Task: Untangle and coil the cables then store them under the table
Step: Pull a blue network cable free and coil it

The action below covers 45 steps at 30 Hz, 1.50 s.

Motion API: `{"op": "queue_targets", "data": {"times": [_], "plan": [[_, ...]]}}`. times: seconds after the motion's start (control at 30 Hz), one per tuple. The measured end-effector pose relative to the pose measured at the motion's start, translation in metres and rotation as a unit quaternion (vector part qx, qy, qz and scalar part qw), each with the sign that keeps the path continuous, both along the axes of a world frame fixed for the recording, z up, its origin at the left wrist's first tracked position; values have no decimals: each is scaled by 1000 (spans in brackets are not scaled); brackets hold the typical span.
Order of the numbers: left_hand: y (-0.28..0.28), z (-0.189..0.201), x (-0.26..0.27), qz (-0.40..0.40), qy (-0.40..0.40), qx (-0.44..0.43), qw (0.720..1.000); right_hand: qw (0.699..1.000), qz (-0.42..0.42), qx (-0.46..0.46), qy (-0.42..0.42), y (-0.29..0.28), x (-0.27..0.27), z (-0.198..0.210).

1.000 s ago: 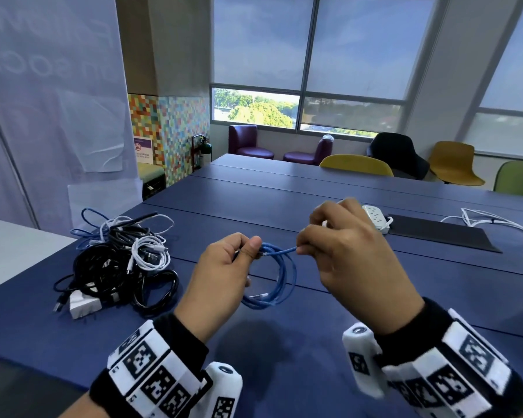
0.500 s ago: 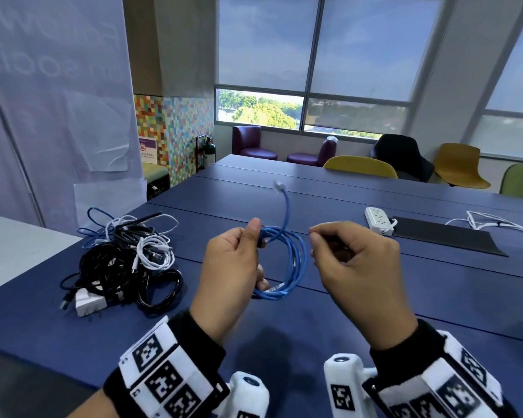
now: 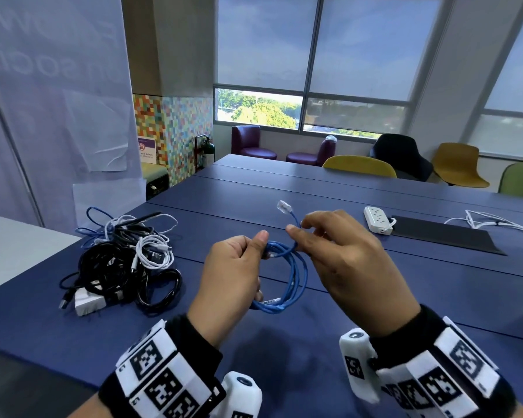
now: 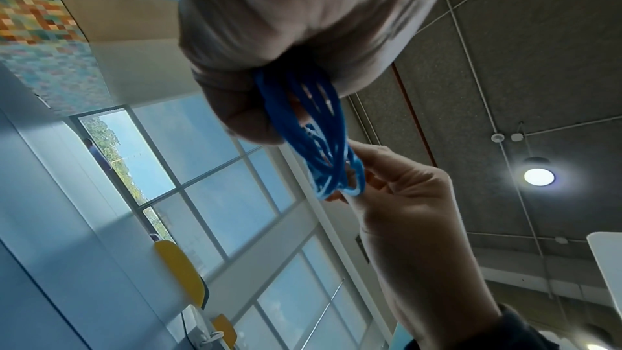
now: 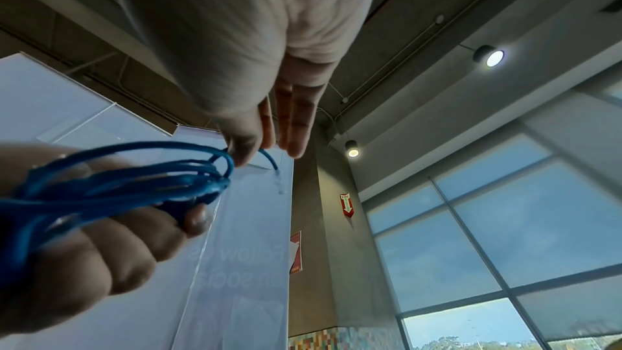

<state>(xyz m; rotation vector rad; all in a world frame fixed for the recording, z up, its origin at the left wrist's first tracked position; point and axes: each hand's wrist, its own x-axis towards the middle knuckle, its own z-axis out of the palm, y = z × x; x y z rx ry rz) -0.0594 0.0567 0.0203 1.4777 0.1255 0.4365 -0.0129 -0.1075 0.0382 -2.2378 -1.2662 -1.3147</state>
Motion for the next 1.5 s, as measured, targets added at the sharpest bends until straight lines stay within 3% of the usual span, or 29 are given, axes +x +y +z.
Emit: {"op": "queue_targets", "data": {"times": [0.13, 0.27, 0.4, 0.5, 0.53, 0.57, 0.67, 0.7, 0.87, 1.03, 1.27, 1.4, 1.5], "plan": [[-7, 6, -7, -38, -29, -93, 994, 996, 45, 67, 44, 1, 3, -4], [-14, 6, -11, -48, -54, -152, 986, 952, 89, 199, 213, 10, -4, -12], [-15, -1, -10, 13, -71, -118, 990, 833, 142, 259, 468, 18, -18, -12], [-13, -5, -5, 65, -82, -77, 992, 702, 219, 323, 596, 15, -27, -4], [-11, -5, -3, 73, -88, -72, 991, 675, 237, 334, 614, 16, -32, -2], [-11, -5, -2, 74, -93, -69, 990, 678, 235, 333, 612, 18, -36, -2], [-11, -2, -3, 59, -95, -37, 993, 751, 171, 324, 549, 25, -40, -8], [-12, -1, -4, 50, -94, -24, 994, 754, 163, 345, 535, 27, -38, -10], [-4, 2, -9, -25, -82, -3, 996, 711, 170, 393, 558, 27, -34, -10], [10, -1, -13, -103, -71, 8, 992, 713, 155, 419, 541, 25, -31, -7], [16, -8, -14, -19, -53, 81, 995, 708, 169, 434, 531, 29, -32, -10], [16, -11, -15, -36, -15, -6, 999, 694, 204, 423, 546, 33, -35, -11], [16, -11, -17, -61, -2, -69, 996, 645, 241, 434, 581, 35, -36, -10]]}}
